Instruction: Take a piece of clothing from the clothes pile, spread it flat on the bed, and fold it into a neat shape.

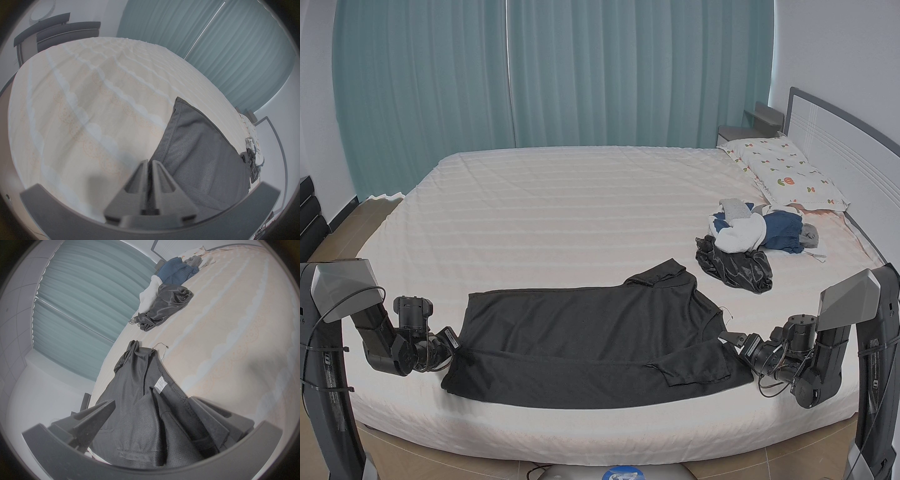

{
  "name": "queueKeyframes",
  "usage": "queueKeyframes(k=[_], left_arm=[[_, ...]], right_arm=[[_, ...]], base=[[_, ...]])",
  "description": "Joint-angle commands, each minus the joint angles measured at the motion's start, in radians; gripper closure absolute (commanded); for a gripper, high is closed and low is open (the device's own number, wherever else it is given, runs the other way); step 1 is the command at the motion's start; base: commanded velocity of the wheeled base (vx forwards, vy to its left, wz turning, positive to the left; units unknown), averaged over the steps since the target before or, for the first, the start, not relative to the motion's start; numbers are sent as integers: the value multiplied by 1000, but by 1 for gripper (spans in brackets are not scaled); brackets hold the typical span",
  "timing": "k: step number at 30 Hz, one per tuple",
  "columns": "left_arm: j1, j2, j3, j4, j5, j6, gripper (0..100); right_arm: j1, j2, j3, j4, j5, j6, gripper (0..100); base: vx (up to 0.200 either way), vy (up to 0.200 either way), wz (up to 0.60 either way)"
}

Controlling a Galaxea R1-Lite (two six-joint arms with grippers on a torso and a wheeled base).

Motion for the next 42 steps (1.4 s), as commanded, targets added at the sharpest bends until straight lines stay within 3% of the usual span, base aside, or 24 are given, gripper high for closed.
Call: queueKeyframes(k=[1,13,15,18,25,30,42], left_arm=[[0,-3,2,1,0,-6,0],[40,-46,23,8,-48,-81,0],[54,-57,53,-1,-127,-79,0],[68,-64,56,2,-178,-81,0],[74,-69,60,1,-189,-83,0],[74,-66,62,1,-189,-81,0],[73,-64,62,1,-187,-81,0]], right_arm=[[0,2,0,-9,0,0,0],[-4,-2,3,-9,0,0,0],[2,-4,0,-9,-7,-20,0],[2,-50,0,-9,-7,-75,0],[30,-119,-50,25,-7,-106,0],[59,-96,-113,177,-4,-173,0],[71,25,-192,200,0,-209,0]], base=[[0,0,0],[0,0,0],[0,0,0],[0,0,0],[0,0,0],[0,0,0],[0,0,0]])
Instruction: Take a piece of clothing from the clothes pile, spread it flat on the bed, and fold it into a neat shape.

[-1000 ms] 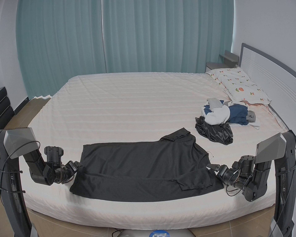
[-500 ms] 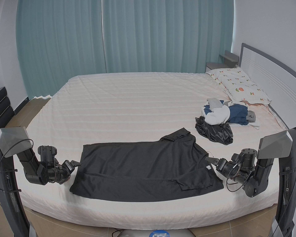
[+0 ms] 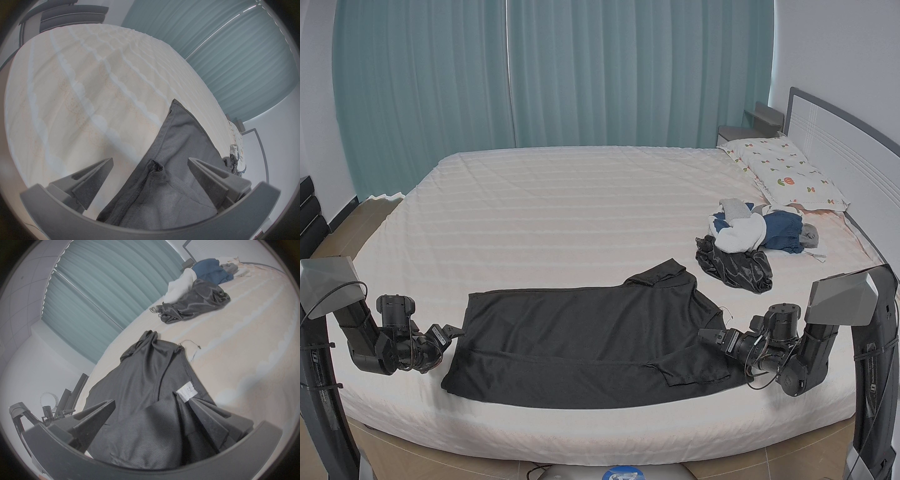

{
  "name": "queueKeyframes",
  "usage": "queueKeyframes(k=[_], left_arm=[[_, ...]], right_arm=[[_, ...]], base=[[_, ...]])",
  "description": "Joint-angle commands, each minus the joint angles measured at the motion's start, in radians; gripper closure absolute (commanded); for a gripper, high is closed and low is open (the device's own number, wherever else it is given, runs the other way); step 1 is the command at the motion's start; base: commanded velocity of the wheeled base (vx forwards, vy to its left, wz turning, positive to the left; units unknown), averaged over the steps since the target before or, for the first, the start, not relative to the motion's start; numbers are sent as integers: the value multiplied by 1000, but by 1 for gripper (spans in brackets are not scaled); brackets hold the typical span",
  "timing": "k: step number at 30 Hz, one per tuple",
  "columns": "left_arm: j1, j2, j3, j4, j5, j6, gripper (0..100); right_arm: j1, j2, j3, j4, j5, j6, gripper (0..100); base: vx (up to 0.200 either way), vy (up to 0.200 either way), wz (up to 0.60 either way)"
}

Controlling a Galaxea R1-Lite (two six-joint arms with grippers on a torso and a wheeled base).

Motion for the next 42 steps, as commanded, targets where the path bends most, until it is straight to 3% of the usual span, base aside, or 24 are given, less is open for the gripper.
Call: queueKeyframes(k=[1,2,19,20,28,31,34,42], left_arm=[[0,1,0,0,1,1,0],[0,1,0,0,1,1,0],[0,4,-1,0,3,3,0],[0,4,-1,0,3,3,0],[0,-1,2,0,3,3,0],[0,-2,3,1,4,7,0],[-2,-4,17,-2,8,10,0],[0,-5,26,-4,9,12,0]], right_arm=[[1,35,-16,21,1,0,0],[1,35,-18,27,1,0,100],[-16,16,-18,4,-9,6,100],[-16,18,-15,4,-9,4,0],[-46,-3,20,-54,-5,41,0],[-74,-28,50,-114,-4,173,0],[-109,-33,59,-131,5,251,0],[-141,-8,57,-134,33,270,0]], base=[[0,0,0],[0,0,0],[0,0,0],[0,0,0],[0,0,0],[0,0,0],[0,0,0],[0,50,0]])
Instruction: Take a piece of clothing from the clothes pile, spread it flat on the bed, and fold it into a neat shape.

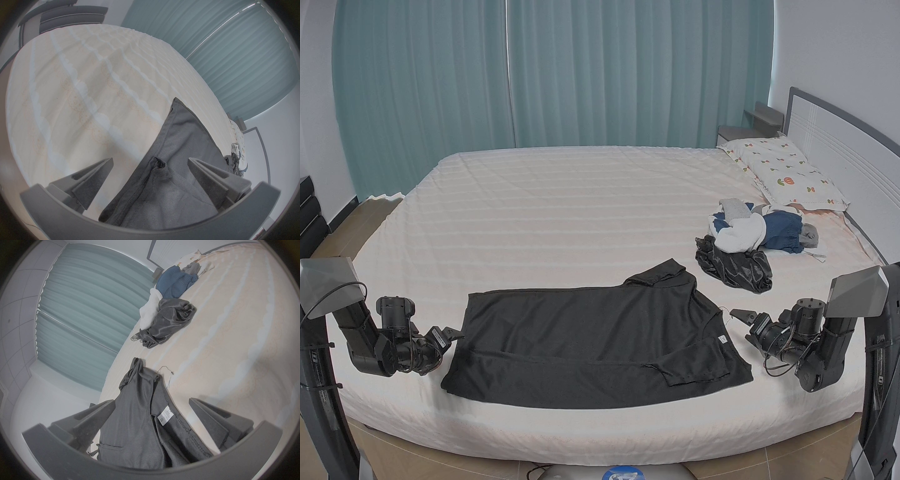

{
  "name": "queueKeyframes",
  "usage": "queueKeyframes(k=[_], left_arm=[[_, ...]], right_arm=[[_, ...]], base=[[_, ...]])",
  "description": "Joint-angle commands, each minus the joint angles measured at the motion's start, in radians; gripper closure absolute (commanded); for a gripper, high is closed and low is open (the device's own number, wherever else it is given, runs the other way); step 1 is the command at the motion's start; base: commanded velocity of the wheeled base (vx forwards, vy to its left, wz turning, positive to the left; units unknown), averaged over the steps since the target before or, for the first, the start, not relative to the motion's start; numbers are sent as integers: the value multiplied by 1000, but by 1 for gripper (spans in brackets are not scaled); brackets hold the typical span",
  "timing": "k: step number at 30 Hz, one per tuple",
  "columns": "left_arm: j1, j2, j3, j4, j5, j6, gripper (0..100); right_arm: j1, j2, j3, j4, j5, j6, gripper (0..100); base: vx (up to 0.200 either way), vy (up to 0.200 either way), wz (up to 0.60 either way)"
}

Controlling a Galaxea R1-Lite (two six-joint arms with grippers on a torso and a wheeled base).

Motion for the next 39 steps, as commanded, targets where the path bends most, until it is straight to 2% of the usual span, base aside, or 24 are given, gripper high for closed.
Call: queueKeyframes(k=[1,10,22,31,39], left_arm=[[0,-1,10,-4,1,0,0],[2,5,11,-34,3,-4,0],[-1,-9,22,-36,17,-10,0],[-30,-24,29,-33,18,-38,0],[-41,-66,16,-34,18,-90,0]], right_arm=[[-8,7,4,-2,2,1,0],[-3,9,7,-3,0,1,0],[2,33,15,-63,-7,-1,0],[0,33,16,-68,-6,1,0],[2,35,18,-68,-7,-1,0]], base=[[0,200,0],[0,200,0],[0,0,0],[200,0,0],[0,0,0]])
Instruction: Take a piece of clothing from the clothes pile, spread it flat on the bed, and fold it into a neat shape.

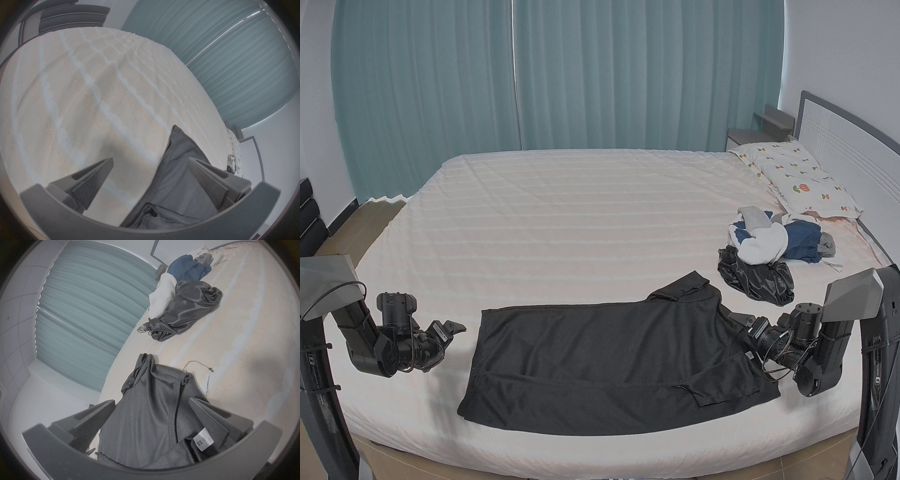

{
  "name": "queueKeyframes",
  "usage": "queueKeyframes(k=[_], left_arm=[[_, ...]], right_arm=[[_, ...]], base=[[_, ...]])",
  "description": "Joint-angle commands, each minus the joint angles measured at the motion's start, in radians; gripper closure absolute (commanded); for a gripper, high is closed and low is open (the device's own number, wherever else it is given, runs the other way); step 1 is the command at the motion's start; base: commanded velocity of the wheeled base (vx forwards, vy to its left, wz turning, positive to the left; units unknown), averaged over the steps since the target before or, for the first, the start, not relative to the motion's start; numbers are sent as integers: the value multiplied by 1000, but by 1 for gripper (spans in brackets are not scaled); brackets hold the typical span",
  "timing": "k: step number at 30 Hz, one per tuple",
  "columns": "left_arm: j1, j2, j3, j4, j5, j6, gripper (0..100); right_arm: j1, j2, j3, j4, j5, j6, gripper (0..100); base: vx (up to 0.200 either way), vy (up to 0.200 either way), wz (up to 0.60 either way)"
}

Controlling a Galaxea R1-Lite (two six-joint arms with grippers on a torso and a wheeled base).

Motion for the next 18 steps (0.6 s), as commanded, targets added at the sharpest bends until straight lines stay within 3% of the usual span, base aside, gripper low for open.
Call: queueKeyframes(k=[1,5,10,18], left_arm=[[-11,-30,-13,-1,0,-30,0],[-27,-38,-47,5,3,-82,0],[-40,-29,-111,11,12,-84,0],[-71,119,-386,130,-26,-24,0]], right_arm=[[2,3,0,-10,0,0,0],[3,3,2,-10,0,0,0],[5,3,3,-10,0,-2,0],[9,6,6,-10,-1,-5,0]], base=[[0,0,0],[0,0,0],[0,0,0],[0,0,0]])
